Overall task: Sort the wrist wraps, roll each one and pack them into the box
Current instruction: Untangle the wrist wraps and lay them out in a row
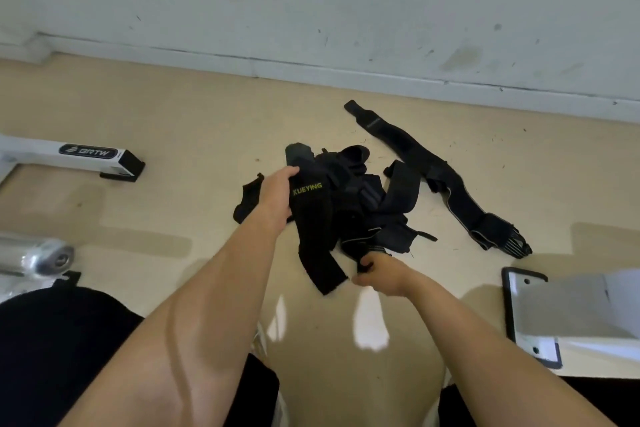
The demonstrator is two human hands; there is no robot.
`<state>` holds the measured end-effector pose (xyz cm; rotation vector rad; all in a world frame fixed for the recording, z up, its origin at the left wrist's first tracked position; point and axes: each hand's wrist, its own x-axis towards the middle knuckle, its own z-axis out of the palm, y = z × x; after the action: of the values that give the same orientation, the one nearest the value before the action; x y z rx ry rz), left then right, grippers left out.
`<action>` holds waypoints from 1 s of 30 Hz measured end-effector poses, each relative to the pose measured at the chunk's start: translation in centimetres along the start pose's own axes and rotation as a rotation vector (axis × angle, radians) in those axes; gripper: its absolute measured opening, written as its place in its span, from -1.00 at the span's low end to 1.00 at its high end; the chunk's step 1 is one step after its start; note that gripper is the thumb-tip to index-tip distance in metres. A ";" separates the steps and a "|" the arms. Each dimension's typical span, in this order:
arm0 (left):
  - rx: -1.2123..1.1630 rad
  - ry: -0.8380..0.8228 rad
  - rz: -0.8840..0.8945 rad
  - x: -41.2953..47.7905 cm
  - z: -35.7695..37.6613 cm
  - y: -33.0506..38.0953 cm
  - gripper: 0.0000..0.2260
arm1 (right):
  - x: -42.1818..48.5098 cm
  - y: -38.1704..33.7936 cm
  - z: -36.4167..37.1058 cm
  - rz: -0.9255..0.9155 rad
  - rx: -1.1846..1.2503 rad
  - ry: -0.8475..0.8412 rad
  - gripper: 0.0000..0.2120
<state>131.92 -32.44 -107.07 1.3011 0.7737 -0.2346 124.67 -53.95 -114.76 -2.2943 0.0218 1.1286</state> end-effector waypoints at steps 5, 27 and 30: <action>-0.081 0.165 -0.107 3.0 -2.1 -5.1 -0.88 | 4.1 -2.8 -1.6 -0.088 0.056 0.112 -0.66; -0.386 0.170 -0.250 19.5 -3.4 -9.1 -0.83 | 23.2 -9.9 -6.1 -0.219 -0.183 0.598 -0.59; -0.496 0.062 -0.289 19.9 -2.9 -9.3 -0.68 | 22.1 -8.8 -5.2 -0.367 -0.182 0.718 -0.78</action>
<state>140.10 -27.24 -127.02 0.7304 0.9994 -0.2160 144.91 -44.17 -124.17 -2.6029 -0.2242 0.0990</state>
